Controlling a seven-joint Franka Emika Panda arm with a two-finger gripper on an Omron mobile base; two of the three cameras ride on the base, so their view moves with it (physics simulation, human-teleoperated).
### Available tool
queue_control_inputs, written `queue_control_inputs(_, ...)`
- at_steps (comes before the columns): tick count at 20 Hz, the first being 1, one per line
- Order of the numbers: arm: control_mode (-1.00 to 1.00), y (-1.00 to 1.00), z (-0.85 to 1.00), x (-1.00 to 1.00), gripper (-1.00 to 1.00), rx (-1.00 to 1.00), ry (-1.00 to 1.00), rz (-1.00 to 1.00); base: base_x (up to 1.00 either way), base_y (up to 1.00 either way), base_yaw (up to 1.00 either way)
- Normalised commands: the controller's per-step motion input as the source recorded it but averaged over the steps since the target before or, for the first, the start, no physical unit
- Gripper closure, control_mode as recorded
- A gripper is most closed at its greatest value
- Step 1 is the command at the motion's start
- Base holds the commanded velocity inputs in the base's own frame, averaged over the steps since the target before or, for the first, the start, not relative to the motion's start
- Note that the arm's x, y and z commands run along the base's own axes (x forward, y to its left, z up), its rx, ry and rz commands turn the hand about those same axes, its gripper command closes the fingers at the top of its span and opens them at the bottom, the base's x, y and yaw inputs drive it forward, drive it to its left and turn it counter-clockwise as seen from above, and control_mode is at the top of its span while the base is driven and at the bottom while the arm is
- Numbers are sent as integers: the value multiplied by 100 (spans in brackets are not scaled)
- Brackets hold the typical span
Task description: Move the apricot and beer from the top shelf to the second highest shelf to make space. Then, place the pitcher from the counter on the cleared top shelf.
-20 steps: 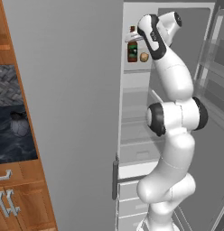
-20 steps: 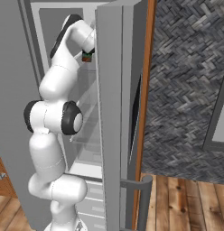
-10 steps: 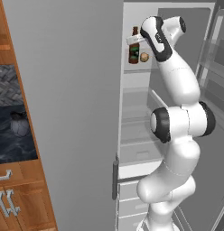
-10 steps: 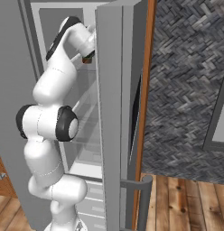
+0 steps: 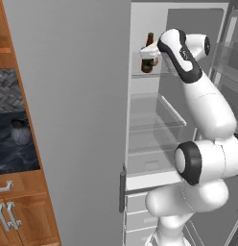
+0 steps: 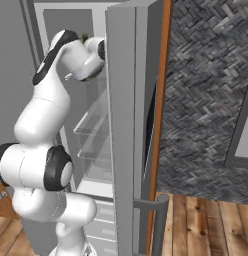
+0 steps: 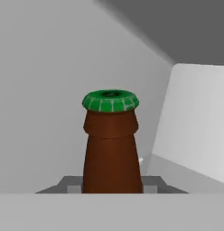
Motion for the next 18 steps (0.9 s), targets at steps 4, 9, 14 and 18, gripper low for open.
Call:
queue_control_inputs(4, -100, -12, 20, -100, 100, 0, -9, -12, 0, 0, 0)
queue_control_inputs(9, -100, -36, 21, -100, 100, 0, 0, -16, 0, 0, 0)
queue_control_inputs(14, -100, -32, -4, -100, 100, -1, 0, -18, 0, 0, 0)
queue_control_inputs(18, -100, -8, -27, -84, 100, 1, 10, -18, 0, 0, 0)
